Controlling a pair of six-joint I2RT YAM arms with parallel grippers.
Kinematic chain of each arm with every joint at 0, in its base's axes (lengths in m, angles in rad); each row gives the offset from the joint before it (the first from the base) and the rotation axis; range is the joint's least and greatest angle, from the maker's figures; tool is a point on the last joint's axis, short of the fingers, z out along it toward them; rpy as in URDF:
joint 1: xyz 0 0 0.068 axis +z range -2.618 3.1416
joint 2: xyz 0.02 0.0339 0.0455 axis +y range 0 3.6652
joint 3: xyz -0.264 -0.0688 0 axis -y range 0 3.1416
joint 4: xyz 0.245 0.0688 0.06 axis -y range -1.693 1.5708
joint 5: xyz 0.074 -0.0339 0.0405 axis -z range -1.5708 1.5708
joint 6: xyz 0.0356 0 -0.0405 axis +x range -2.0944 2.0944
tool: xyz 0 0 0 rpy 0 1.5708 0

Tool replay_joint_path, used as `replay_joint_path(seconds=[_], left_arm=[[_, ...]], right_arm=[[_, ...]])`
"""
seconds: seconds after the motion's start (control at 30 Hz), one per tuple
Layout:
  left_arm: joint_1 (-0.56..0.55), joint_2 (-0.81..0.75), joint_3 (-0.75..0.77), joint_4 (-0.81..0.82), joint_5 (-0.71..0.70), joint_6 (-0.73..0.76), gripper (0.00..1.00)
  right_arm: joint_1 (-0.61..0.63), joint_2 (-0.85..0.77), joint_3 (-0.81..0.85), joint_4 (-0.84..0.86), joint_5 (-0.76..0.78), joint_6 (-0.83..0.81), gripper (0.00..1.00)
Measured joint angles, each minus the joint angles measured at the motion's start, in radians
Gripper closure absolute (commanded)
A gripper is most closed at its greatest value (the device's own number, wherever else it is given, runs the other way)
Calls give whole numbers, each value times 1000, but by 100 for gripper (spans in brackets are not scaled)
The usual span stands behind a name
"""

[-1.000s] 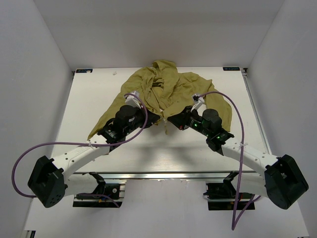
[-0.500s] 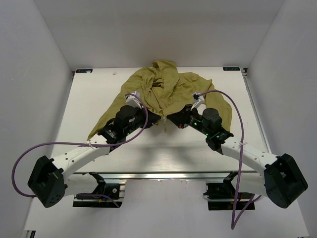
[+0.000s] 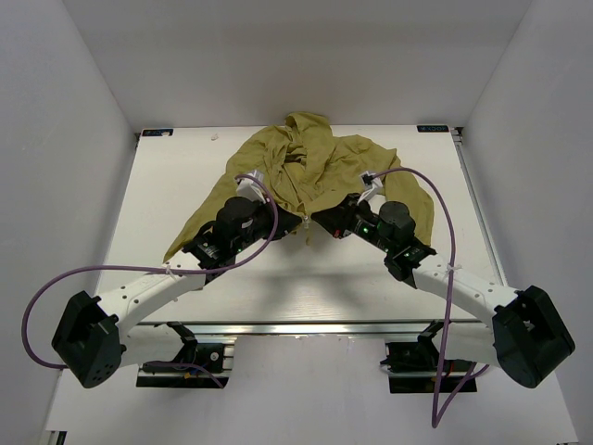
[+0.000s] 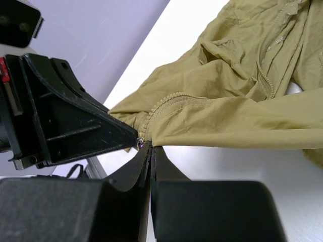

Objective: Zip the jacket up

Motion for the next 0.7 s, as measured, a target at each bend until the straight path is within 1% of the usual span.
replay_joint_path(seconds=[0.23, 0.53, 0.7], left_arm=[[-1, 0, 2, -1, 44, 25, 100], [-1, 0, 2, -1, 118, 81, 100], [-2, 0, 8, -40, 144, 130, 100]], right_arm=[[0, 3, 0, 31, 9, 35, 100], [0, 12, 0, 24, 33, 55, 100], [1, 6, 0, 6, 35, 58, 100]])
